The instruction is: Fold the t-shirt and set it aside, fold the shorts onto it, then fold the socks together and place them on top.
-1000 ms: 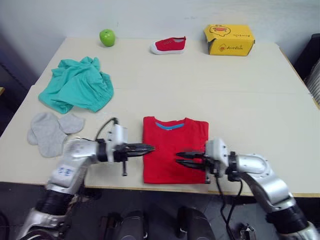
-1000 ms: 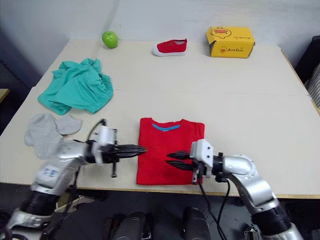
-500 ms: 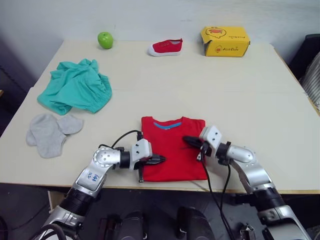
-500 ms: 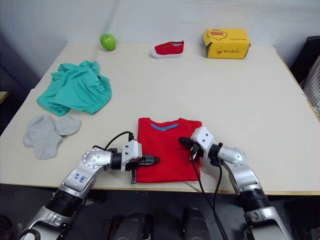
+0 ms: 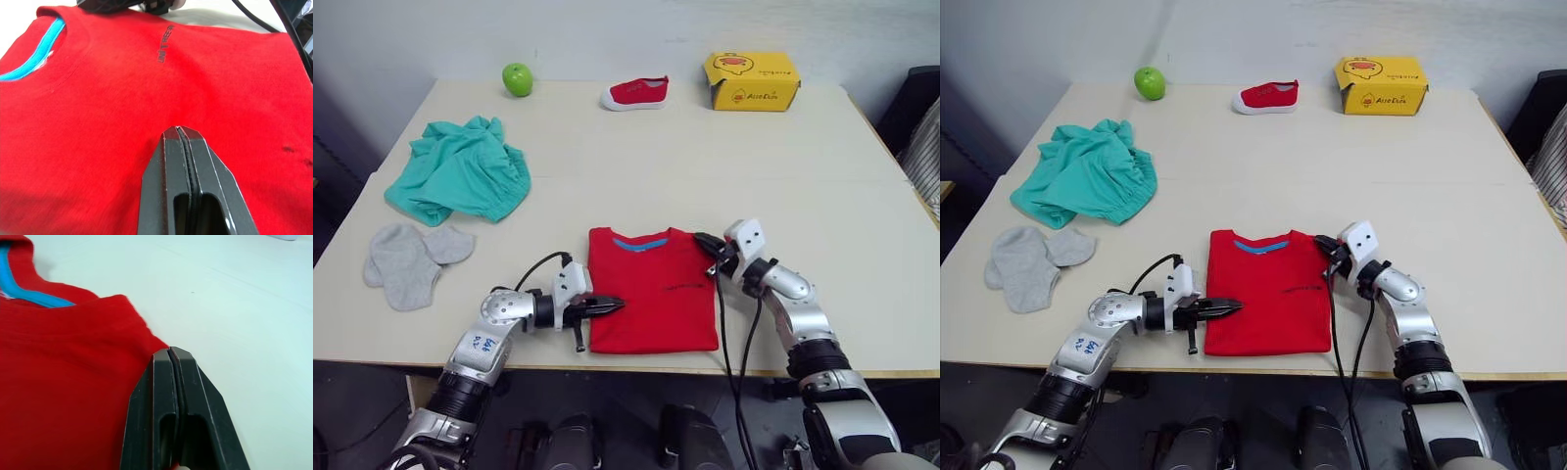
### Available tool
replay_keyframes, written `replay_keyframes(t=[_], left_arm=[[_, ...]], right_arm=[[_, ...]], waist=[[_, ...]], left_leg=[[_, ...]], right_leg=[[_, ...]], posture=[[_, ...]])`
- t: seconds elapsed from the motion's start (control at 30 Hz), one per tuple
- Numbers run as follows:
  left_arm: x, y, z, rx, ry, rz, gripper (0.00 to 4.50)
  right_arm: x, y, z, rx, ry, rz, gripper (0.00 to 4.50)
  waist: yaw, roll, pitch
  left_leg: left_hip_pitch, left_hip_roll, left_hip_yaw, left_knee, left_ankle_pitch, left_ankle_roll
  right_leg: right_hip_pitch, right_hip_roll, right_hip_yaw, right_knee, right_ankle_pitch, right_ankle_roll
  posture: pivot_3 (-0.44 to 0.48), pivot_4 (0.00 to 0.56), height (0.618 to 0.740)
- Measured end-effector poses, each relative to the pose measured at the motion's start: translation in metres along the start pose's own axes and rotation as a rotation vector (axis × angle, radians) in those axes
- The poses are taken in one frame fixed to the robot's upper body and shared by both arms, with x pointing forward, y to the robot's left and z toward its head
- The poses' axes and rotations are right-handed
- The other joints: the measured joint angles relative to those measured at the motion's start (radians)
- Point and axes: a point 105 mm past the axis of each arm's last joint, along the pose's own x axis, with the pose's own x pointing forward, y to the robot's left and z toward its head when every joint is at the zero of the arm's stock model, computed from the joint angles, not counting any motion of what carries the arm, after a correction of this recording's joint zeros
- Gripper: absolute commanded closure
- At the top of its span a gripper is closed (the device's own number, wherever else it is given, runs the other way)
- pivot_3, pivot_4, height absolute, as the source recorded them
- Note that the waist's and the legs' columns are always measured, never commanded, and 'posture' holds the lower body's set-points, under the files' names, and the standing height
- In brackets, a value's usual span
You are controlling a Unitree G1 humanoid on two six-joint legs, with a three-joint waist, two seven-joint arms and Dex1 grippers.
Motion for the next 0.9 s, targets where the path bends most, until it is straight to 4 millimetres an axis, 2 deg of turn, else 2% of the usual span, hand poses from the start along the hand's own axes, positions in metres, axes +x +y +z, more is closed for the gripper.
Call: replay_keyframes(t=[0.1,0.17,0.23,0.3,0.43,0.53,0.73,0.9], left_arm=[[0.002,0.008,0.007,-0.031,-0.059,0.043,4.5],[0.004,0.014,0.02,-0.064,-0.137,0.074,4.5],[0.003,0.023,0.031,-0.06,-0.172,0.103,4.5],[0.002,0.032,0.034,-0.022,-0.149,0.126,4.5],[0.005,0.048,0.008,-0.015,-0.036,0.181,4.5],[0.013,0.064,0.012,0.003,-0.035,0.237,4.5],[0.014,0.097,0.017,0.015,-0.041,0.392,4.5],[-0.008,0.126,0.016,-0.108,-0.126,0.594,4.5]], right_arm=[[-0.009,0.014,0.017,-0.009,-0.077,0.12,4.49],[-0.017,0.038,0.03,-0.029,-0.12,0.261,4.49],[-0.026,0.065,0.034,-0.036,-0.126,0.386,4.49],[-0.036,0.089,0.029,-0.002,-0.105,0.465,4.49],[-0.048,0.12,0.008,0.065,-0.044,0.53,4.49],[-0.048,0.123,0.004,0.055,-0.032,0.522,4.49],[-0.05,0.124,0.002,0.044,-0.033,0.513,4.49],[-0.056,0.124,0.001,0.039,-0.025,0.512,4.49]], waist=[[0.002,0.0,0.0],[0.004,0.0,0.0],[0.006,0.0,0.0],[0.007,0.0,0.0],[0.007,0.0,0.0],[0.009,-0.001,0.0],[0.008,-0.001,0.0],[0.008,-0.001,-0.001]], left_leg=[[-0.002,0.0,0.0,-0.001,0.0,0.0],[-0.003,0.001,-0.001,-0.001,0.0,0.0],[-0.003,0.001,-0.001,-0.001,-0.001,0.0],[-0.002,0.001,-0.001,-0.001,-0.001,0.0],[-0.003,0.0,0.0,-0.001,-0.001,0.001],[-0.002,-0.001,-0.001,-0.001,-0.001,0.001],[-0.002,-0.001,-0.001,-0.001,-0.001,0.0],[-0.002,0.0,-0.001,-0.001,-0.001,0.001]], right_leg=[[-0.001,0.0,0.0,-0.001,0.0,0.0],[-0.002,0.001,-0.001,-0.002,0.0,0.0],[-0.001,0.001,-0.001,-0.003,0.0,0.0],[-0.001,0.001,-0.001,-0.003,0.0,0.0],[-0.002,0.001,-0.001,-0.003,0.0,0.0],[-0.001,0.0,-0.001,-0.003,0.0,0.0],[-0.001,0.0,-0.002,-0.003,0.0,0.0],[-0.001,0.0,-0.002,-0.003,0.0,0.0]], posture=[[0.0,0.15,0.74],[0.0,0.15,0.74],[0.0,0.15,0.74],[0.0,0.15,0.74],[0.0,0.15,0.74],[0.0,0.15,0.74],[0.0,0.15,0.74],[0.0,0.15,0.74]])
